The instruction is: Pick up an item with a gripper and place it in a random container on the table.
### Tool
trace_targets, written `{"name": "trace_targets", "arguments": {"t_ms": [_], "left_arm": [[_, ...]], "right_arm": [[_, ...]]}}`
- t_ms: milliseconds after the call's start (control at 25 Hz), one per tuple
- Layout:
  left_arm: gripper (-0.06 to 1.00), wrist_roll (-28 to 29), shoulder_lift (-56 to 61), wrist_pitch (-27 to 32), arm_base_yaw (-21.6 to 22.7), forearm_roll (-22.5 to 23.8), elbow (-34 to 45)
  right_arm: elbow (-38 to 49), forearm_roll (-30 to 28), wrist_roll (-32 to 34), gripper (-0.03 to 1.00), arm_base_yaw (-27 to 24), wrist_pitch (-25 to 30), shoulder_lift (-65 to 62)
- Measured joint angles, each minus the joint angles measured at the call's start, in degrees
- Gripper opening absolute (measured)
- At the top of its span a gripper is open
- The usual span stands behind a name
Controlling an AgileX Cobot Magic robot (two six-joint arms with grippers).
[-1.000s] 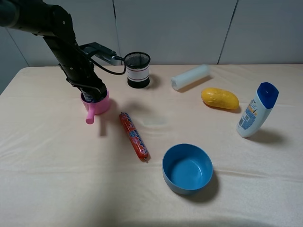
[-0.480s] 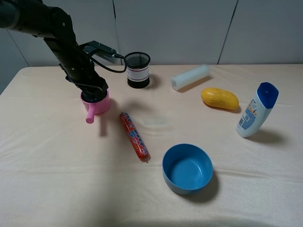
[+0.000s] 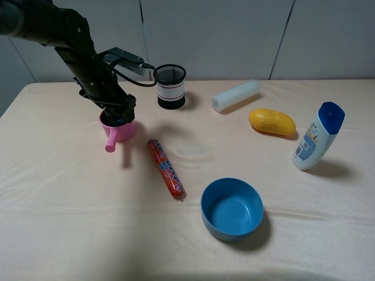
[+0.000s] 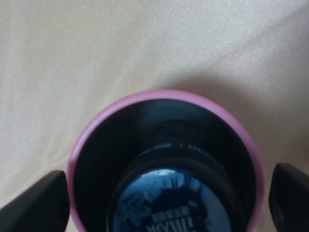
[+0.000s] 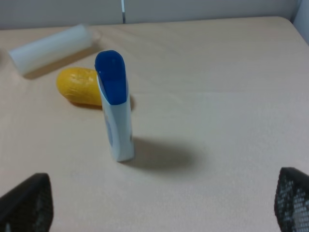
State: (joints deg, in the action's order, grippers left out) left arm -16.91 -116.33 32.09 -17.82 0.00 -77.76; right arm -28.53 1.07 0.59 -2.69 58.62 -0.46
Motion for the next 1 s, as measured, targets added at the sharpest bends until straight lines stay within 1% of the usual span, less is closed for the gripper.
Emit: {"name": "trace_targets", "arguments": {"t_ms": [120, 240, 440, 560, 720, 1000], "left_arm": [[0.83, 0.0, 0.0, 0.4, 0.0, 0.0, -0.1], [0.83, 0.1, 0.0, 2.7, 0.0, 0.0, -1.1], [0.83, 0.7, 0.0, 10.0, 0.0, 0.0, -3.8], [0.83, 2.6, 0.4, 13.7, 0.0, 0.0, -5.1], [0.83, 3.9, 3.1, 16.2, 0.0, 0.0, -5.3], [0.83, 4.2, 10.2, 20.8, 0.0, 0.0, -5.6]], "right_arm": [[0.0, 0.0, 0.0, 0.69, 0.0, 0.0, 0.0], [0.0, 0.0, 0.0, 0.69, 0.0, 0.0, 0.0], [0.0, 0.0, 0.0, 0.69, 0.0, 0.0, 0.0], [0.0, 0.0, 0.0, 0.69, 0.0, 0.0, 0.0], [0.0, 0.0, 0.0, 0.69, 0.0, 0.0, 0.0], [0.0, 0.0, 0.0, 0.69, 0.0, 0.0, 0.0]]}}
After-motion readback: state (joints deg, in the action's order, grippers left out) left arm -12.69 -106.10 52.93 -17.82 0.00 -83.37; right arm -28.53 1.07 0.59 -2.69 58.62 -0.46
